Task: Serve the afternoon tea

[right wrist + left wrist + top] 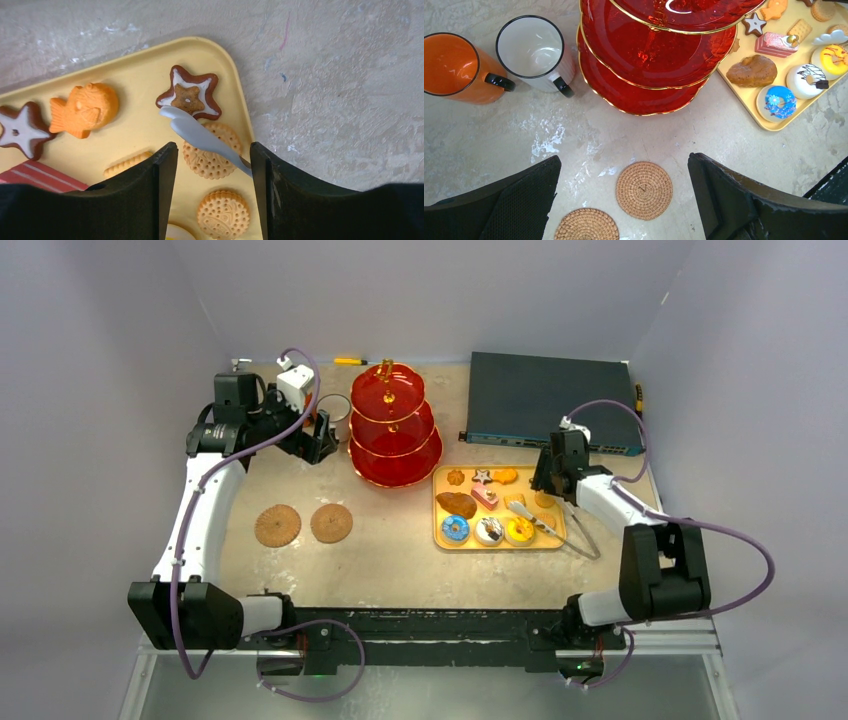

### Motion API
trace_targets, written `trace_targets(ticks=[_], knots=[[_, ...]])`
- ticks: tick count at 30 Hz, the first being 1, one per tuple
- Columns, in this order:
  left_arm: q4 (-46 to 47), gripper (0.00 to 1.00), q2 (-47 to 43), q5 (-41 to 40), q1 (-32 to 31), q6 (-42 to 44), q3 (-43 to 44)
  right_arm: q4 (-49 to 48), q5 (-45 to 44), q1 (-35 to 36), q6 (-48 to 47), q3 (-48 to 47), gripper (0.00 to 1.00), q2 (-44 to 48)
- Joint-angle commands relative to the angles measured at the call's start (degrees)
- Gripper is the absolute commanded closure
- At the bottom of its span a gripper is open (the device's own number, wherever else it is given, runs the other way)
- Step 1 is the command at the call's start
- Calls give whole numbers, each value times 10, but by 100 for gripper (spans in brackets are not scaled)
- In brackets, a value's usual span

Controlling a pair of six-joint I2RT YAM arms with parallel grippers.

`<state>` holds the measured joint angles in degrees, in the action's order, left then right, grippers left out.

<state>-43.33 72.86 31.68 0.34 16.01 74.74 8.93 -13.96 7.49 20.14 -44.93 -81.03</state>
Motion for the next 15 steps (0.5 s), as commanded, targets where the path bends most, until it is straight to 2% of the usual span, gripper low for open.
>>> trace_targets(ticks=[1, 7, 15], knots=[[13, 1, -8, 5, 0, 4, 21, 16, -1, -1, -9, -20, 45, -15], [10, 1, -9, 0, 0, 5, 24, 24, -16, -2, -11, -37, 75, -18], [8, 1, -10, 0, 0, 7, 20, 29, -47, -1, -18, -49, 92, 14]])
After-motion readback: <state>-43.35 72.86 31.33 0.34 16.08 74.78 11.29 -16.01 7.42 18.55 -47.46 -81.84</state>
